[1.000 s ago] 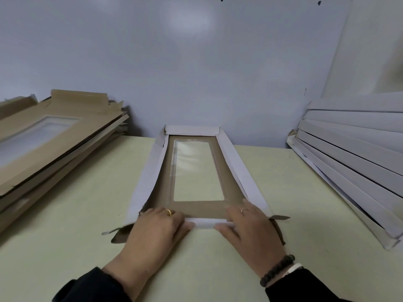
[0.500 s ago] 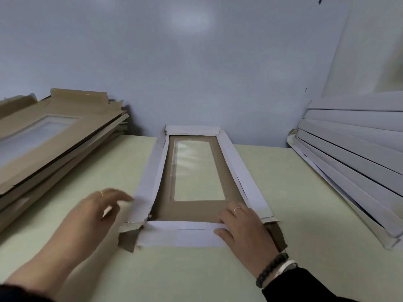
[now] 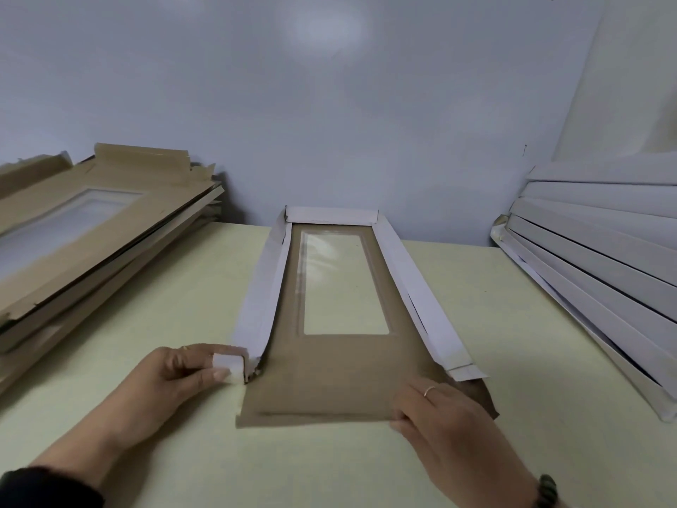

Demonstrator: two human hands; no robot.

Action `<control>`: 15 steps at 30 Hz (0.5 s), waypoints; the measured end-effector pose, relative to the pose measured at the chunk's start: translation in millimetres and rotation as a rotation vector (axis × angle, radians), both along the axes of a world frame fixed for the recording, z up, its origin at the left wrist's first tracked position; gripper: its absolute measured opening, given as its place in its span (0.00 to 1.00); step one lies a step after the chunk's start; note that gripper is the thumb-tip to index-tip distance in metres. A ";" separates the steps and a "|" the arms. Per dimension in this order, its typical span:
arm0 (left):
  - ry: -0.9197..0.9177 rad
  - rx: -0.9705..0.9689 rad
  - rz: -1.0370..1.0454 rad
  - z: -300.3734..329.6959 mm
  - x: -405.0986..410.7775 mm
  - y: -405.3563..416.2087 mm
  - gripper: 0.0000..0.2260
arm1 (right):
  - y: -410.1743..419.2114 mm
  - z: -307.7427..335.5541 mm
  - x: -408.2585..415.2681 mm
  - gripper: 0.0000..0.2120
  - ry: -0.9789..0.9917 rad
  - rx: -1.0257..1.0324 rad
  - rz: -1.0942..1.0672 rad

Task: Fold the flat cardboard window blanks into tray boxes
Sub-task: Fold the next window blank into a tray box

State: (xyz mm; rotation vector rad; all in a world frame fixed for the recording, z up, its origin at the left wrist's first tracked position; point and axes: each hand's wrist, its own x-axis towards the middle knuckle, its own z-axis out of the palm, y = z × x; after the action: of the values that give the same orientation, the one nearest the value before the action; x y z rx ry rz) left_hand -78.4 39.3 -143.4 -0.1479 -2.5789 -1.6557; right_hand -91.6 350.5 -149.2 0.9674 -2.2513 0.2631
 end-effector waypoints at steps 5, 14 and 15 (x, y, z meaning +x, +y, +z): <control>0.179 -0.193 0.120 -1.3 -3.4 28.7 0.14 | -0.3 -2.4 7.6 0.09 -0.002 0.155 0.048; 0.319 -0.533 -0.011 -5.9 -4.4 43.6 0.14 | 55.8 22.6 -21.0 0.15 -0.069 -0.305 -0.231; 0.316 -0.534 -0.012 -6.2 -4.2 43.4 0.14 | 63.1 20.8 -26.7 0.22 -0.144 -0.214 -0.262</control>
State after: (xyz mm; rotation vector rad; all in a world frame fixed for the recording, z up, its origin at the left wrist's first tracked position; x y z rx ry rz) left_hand -82.6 82.7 -149.6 -0.4149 -2.6879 -0.8202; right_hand -118.4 413.5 -128.4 0.5512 -2.3910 0.4581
